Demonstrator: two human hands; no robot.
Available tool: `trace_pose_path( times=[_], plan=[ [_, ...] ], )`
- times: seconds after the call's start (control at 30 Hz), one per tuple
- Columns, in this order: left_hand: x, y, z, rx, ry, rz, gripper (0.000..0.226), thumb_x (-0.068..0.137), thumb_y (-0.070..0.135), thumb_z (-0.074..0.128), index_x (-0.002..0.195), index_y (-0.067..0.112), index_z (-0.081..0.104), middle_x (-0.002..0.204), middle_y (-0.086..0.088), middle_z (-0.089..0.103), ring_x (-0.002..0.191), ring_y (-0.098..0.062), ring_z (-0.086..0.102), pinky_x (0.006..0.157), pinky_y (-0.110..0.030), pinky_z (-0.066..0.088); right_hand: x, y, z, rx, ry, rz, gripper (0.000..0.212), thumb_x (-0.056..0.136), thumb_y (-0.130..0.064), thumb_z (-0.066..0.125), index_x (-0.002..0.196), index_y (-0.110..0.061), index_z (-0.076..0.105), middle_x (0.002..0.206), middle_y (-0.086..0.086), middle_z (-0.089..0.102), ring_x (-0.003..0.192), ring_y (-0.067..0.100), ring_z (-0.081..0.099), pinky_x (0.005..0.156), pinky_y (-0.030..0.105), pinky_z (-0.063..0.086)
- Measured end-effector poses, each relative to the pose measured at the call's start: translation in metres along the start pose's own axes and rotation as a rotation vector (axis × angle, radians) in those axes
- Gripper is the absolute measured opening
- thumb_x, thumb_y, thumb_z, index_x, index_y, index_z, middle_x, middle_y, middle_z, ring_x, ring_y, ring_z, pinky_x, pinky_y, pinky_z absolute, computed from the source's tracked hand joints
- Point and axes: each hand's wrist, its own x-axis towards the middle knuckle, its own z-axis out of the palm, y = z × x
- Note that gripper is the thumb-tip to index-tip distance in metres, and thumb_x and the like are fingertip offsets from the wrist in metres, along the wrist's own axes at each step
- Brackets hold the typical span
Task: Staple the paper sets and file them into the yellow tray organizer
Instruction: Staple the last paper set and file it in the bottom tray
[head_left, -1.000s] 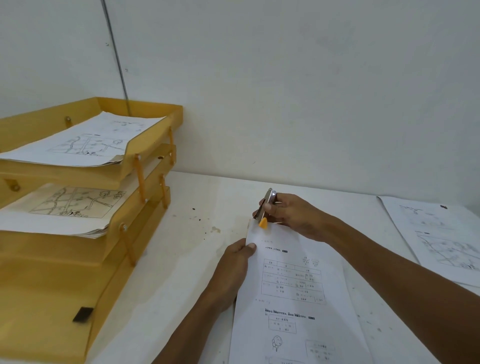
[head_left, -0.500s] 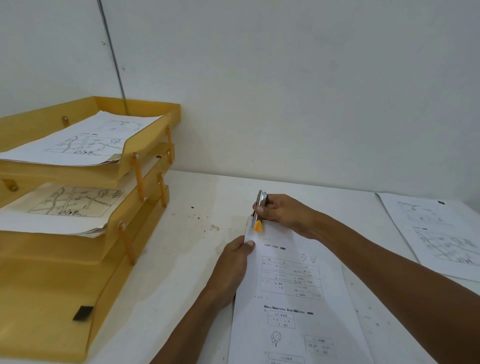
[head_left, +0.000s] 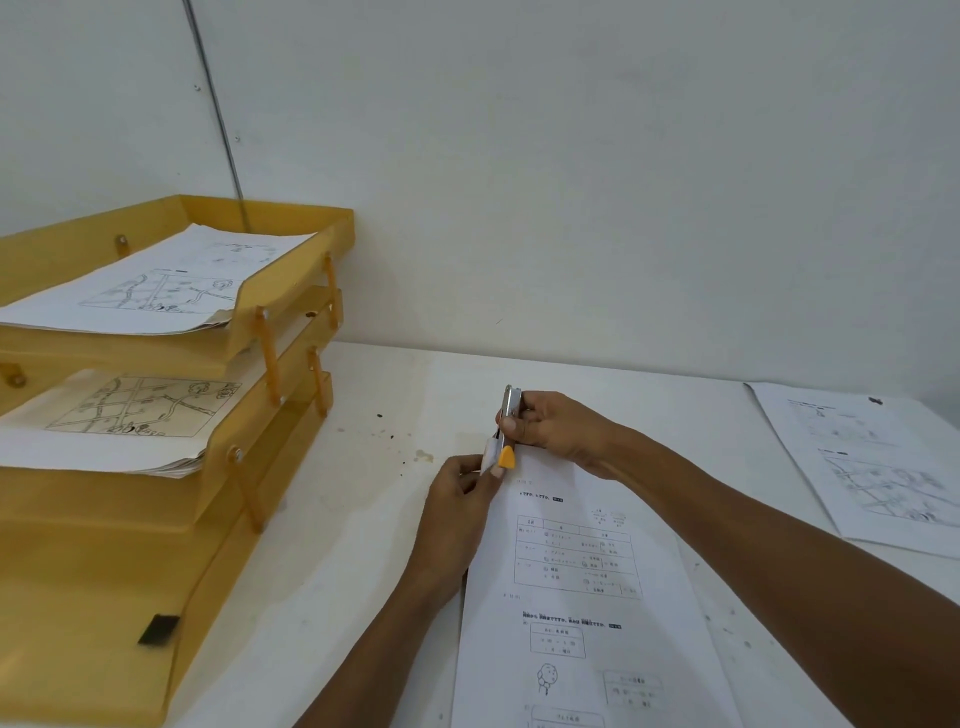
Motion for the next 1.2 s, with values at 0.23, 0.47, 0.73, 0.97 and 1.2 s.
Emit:
trace_pose_path(
  times=[0.23,0.47,0.73,0.97,1.2],
  plan=[
    [0.004,0.001,-0.001,-0.075,-0.103,0.007,0.028,0.096,0.040,0.067,0.116,0.022,0.069,0.107,0.002,0.078,0.098,-0.017,0.075,0.088,-0.037,0.061,0.001,0.004,0.002,0.010,0.014,0.017,0.011,0.097,-0.023,0.063,0.097,-0.012,0.062,0.091,0.002,0.072,0.085,0.016,0.067,0.089,0.036,0.054],
    [0.006,-0.006,0.001,-0.086,-0.013,-0.004,0.037,0.087,0.037,0.078,0.118,0.020,0.067,0.110,0.001,0.077,0.097,-0.018,0.076,0.093,-0.043,0.060,-0.001,0.000,0.009,-0.050,-0.019,-0.002,0.008,0.098,-0.018,0.061,0.090,-0.018,0.062,0.087,-0.004,0.070,0.085,0.013,0.067,0.083,0.028,0.053],
    [0.011,-0.008,-0.001,-0.164,-0.004,-0.068,0.035,0.087,0.029,0.080,0.114,0.015,0.062,0.110,-0.008,0.075,0.097,-0.026,0.076,0.091,-0.047,0.061,0.001,-0.003,0.013,-0.072,-0.026,0.002,0.009,0.098,-0.016,0.061,0.089,-0.017,0.060,0.083,-0.004,0.068,0.083,0.015,0.064,0.082,0.028,0.053],
    [0.011,-0.011,-0.002,-0.155,-0.020,-0.045,0.033,0.089,0.026,0.079,0.117,0.018,0.064,0.113,-0.007,0.076,0.098,-0.026,0.076,0.092,-0.048,0.061,0.003,-0.001,0.018,-0.060,-0.013,0.038,0.005,0.098,-0.017,0.061,0.098,-0.012,0.061,0.095,0.006,0.068,0.094,0.022,0.065,0.100,0.041,0.052],
    [0.010,-0.013,-0.002,-0.061,0.018,-0.040,0.025,0.093,0.022,0.073,0.117,0.015,0.069,0.105,0.000,0.079,0.092,-0.021,0.077,0.091,-0.046,0.061,0.001,-0.003,0.001,0.212,0.290,0.011,0.016,0.100,-0.022,0.057,0.112,-0.011,0.056,0.113,0.010,0.073,0.097,0.022,0.072,0.091,0.039,0.050]
  ],
)
